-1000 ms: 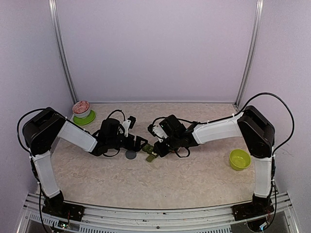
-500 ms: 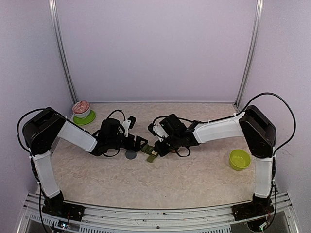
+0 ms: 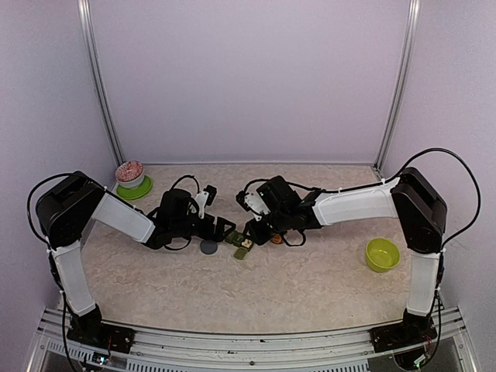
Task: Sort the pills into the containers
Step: Pick up the pill from the compartment of the pill container.
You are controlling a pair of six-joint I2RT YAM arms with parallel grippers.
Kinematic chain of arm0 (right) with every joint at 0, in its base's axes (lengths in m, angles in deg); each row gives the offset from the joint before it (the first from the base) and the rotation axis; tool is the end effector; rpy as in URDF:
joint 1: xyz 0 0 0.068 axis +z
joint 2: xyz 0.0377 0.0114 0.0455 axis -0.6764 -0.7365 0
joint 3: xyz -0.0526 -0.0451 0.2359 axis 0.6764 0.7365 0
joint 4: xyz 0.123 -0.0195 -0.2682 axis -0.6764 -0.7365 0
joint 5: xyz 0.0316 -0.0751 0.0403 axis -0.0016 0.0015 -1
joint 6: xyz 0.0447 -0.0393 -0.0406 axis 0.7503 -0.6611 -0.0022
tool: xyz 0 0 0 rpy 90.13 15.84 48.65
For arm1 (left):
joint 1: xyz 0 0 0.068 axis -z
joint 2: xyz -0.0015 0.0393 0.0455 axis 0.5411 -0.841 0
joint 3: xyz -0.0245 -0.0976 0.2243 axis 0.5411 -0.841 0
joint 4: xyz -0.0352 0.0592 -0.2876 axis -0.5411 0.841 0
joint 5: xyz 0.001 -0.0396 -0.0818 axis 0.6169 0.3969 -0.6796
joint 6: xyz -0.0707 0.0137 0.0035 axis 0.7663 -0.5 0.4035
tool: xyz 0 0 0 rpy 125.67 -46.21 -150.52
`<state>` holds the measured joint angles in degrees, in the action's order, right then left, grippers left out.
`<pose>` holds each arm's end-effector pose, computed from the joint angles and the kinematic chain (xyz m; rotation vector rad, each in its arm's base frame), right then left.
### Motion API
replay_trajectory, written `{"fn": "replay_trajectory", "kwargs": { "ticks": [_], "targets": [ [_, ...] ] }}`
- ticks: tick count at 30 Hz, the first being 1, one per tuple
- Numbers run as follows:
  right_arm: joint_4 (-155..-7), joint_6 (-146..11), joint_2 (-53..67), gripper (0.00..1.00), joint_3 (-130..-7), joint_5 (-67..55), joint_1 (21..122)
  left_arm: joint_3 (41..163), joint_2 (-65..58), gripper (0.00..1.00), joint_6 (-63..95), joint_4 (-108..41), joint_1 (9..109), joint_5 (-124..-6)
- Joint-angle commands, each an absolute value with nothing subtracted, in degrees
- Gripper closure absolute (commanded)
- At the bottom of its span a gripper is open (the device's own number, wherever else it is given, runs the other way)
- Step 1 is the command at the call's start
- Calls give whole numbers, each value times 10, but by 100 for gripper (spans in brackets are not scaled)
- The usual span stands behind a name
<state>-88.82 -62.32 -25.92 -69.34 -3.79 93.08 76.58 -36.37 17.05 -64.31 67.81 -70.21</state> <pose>0.2941 0.3652 0.1106 -0.8529 2.2987 0.6099 0.3174 -0.2398 0.0570 0.5581 2.0641 -0.7500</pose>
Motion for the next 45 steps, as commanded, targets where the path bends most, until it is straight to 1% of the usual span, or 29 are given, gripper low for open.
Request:
{"fn": "replay_trajectory", "kwargs": {
  "ticks": [1,10,18,28,32,37,45],
  "targets": [
    [-901,-627,-274,73,-707,-40,935,769,-367,1,172,-657,677,-712],
    [-905,-631,-297,71,-721,-49,935,769,-369,1,173,-657,677,-713],
    [-909,-633,-309,65,-733,-55,938,770,-371,1,174,-658,677,-713],
    [-921,-636,-324,64,-734,-48,943,770,-370,1,174,-658,677,-713],
    [-921,-635,-326,66,-733,-42,944,770,-370,1,174,-658,677,-714],
    [-919,-636,-327,73,-734,-44,945,770,-370,1,175,-658,677,-714],
    [-915,-635,-328,81,-732,-47,946,770,-370,1,173,-658,677,-713]
  ]
}}
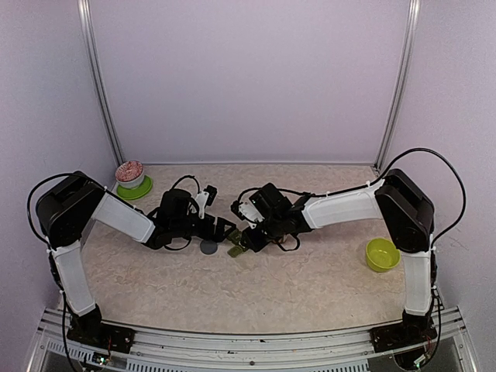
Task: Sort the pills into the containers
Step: Pick up the pill from the compartment of the pill container.
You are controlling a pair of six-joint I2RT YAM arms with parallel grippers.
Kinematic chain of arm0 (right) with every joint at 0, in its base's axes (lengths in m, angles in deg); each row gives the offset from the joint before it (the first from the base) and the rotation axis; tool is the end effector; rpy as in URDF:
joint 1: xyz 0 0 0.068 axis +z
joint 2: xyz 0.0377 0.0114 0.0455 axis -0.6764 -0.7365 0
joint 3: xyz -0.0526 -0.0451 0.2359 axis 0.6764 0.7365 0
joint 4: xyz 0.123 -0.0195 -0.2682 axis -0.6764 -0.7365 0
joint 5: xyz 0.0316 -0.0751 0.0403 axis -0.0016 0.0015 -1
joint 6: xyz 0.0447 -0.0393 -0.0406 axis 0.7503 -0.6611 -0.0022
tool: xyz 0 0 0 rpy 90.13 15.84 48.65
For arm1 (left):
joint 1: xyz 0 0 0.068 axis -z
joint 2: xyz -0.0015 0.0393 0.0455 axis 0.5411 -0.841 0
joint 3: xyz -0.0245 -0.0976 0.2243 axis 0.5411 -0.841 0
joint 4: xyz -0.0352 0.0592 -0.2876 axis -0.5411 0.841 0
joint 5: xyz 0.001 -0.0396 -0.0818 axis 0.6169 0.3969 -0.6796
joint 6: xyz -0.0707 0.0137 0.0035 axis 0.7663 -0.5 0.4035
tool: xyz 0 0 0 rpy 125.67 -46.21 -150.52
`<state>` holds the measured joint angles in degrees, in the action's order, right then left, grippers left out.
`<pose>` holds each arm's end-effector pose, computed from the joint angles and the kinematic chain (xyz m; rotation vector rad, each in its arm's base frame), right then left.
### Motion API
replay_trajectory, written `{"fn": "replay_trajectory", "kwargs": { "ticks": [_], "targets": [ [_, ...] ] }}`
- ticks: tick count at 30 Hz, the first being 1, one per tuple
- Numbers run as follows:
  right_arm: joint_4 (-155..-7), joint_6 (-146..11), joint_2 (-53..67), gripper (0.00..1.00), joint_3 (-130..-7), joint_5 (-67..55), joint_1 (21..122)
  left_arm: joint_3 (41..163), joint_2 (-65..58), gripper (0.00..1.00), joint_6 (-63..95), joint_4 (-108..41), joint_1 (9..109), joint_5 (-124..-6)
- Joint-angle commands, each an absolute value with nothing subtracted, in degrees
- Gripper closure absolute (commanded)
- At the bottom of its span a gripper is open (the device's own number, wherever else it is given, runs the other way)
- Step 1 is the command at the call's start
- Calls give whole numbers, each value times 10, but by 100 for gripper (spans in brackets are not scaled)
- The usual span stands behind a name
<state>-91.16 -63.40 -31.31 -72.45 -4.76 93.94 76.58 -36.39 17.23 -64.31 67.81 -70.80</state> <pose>0.2920 0.3755 0.0833 -0.9245 2.3606 0.5869 0.3170 -0.2402 0.0569 0.5617 2.0651 -0.7622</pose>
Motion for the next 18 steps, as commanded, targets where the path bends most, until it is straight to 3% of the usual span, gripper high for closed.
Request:
{"fn": "replay_trajectory", "kwargs": {
  "ticks": [1,18],
  "targets": [
    [-914,-635,-328,82,-732,-46,945,770,-370,1,174,-658,677,-712],
    [-910,-640,-297,88,-727,-41,945,770,-372,1,173,-658,677,-712]
  ]
}}
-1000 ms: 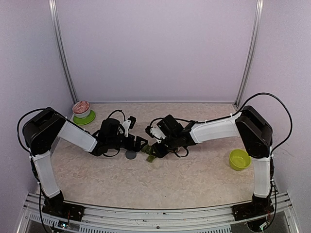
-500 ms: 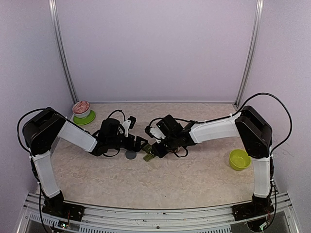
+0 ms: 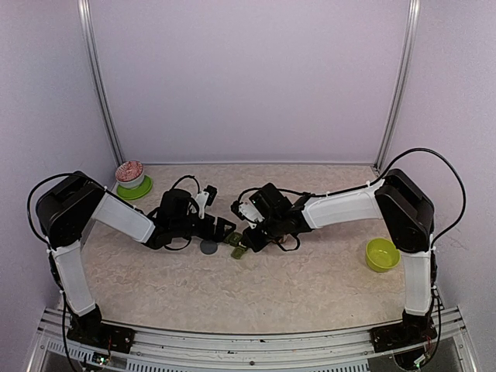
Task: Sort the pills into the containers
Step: Pick up the pill from the compartment of the pill container, then place the pill in the pill bottle.
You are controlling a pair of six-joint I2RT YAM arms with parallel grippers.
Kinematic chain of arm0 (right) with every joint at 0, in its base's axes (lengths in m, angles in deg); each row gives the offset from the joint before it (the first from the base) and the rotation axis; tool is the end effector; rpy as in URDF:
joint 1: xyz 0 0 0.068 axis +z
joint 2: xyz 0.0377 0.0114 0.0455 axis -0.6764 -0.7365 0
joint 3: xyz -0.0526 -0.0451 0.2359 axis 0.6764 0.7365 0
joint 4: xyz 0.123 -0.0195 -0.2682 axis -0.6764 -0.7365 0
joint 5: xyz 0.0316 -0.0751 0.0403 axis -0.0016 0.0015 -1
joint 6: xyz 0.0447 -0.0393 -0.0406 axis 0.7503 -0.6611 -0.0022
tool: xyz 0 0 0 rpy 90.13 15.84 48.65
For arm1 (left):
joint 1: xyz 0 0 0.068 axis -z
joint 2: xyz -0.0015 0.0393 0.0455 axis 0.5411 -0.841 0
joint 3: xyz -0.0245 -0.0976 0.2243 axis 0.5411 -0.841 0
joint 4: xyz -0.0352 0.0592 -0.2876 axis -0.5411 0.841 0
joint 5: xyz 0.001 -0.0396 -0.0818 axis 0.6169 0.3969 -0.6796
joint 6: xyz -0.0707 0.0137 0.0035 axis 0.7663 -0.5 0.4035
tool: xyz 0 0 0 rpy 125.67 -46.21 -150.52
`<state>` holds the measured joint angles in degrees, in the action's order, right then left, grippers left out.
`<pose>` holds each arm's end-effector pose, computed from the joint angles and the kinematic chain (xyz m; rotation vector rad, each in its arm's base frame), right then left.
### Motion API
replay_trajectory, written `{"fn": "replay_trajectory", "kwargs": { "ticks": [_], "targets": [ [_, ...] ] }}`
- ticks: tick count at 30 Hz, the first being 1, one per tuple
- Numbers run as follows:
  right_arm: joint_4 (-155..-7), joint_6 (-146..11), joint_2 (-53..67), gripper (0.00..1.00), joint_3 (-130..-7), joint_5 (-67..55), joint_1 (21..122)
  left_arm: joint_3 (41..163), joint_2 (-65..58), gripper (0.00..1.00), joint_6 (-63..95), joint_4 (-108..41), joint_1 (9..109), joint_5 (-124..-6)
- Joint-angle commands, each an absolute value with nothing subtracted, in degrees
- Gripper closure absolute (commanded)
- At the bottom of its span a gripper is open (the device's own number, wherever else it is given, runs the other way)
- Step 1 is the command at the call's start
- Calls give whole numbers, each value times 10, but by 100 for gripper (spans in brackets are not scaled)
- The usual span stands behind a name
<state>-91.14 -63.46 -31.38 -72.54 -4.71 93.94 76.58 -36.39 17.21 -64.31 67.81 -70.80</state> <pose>0.2923 0.3757 0.0833 -0.9250 2.3593 0.5858 0.3170 -0.2402 0.0569 0.5621 2.0650 -0.7620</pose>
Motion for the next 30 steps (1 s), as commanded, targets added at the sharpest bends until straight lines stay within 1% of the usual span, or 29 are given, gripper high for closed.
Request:
{"fn": "replay_trajectory", "kwargs": {
  "ticks": [1,21,30],
  "targets": [
    [-910,-641,-296,88,-728,-41,945,771,-372,1,172,-658,677,-712],
    [-916,-649,-256,87,-726,-25,946,770,-370,1,172,-657,677,-711],
    [-928,-656,-192,86,-705,7,935,770,-369,1,172,-657,677,-712]
  ]
}}
